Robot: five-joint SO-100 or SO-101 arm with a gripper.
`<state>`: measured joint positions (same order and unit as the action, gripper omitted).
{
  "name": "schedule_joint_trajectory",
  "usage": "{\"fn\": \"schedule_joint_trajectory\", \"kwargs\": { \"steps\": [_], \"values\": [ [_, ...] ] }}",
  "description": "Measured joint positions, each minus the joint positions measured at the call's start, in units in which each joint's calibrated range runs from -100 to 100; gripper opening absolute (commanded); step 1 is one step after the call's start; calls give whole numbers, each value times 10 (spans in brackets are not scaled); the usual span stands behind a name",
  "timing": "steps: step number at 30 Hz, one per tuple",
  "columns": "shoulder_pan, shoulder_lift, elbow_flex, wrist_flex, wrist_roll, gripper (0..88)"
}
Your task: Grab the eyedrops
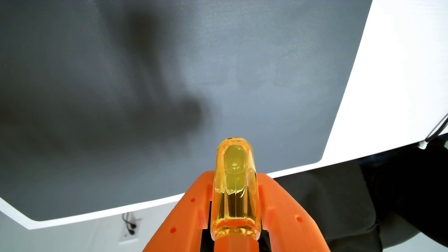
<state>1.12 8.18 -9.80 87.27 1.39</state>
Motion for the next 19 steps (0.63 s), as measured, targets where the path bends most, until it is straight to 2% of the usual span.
{"fn": "schedule_joint_trajectory", "kwargs": {
  "steps": [19],
  "values": [
    [0, 0, 0, 0, -9, 7]
  ]
}}
